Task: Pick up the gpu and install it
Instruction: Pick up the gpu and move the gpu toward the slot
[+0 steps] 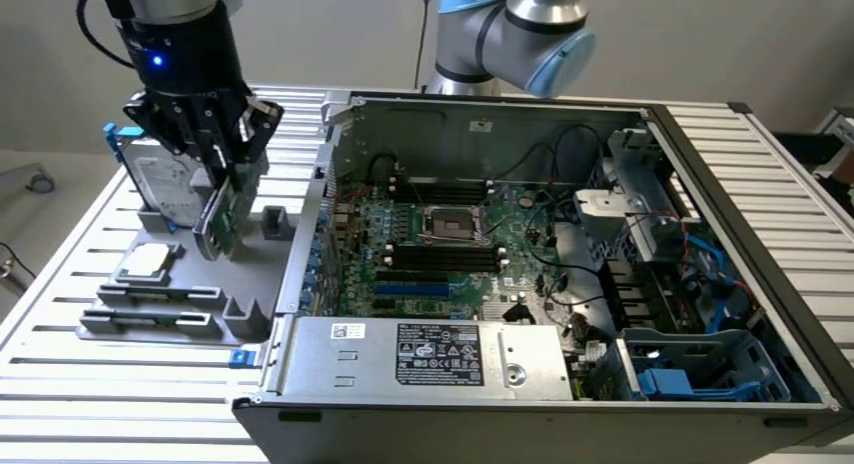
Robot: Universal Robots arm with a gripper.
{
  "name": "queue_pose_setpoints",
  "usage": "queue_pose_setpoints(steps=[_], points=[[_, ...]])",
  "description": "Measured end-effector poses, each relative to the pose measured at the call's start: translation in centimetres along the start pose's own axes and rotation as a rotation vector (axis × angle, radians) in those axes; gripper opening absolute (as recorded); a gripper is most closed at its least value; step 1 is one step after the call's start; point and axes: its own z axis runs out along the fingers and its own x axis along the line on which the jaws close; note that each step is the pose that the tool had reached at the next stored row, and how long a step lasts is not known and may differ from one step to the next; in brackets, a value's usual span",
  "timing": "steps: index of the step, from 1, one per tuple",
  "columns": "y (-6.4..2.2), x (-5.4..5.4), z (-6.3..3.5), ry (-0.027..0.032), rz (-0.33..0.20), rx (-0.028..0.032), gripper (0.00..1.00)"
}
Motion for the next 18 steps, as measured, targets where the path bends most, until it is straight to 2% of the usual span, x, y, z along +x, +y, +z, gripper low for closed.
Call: queue_pose_setpoints(steps=[6, 12, 18], points=[[0.15, -0.7, -2.66, 0.0001, 0.000, 0.0001, 0.27], [0.38, -2.8, -5.14, 0.0003, 0.000, -0.0023, 0.27], [0.41, -5.5, -7.37, 0.0010, -0.001, -0.0135, 0.27]])
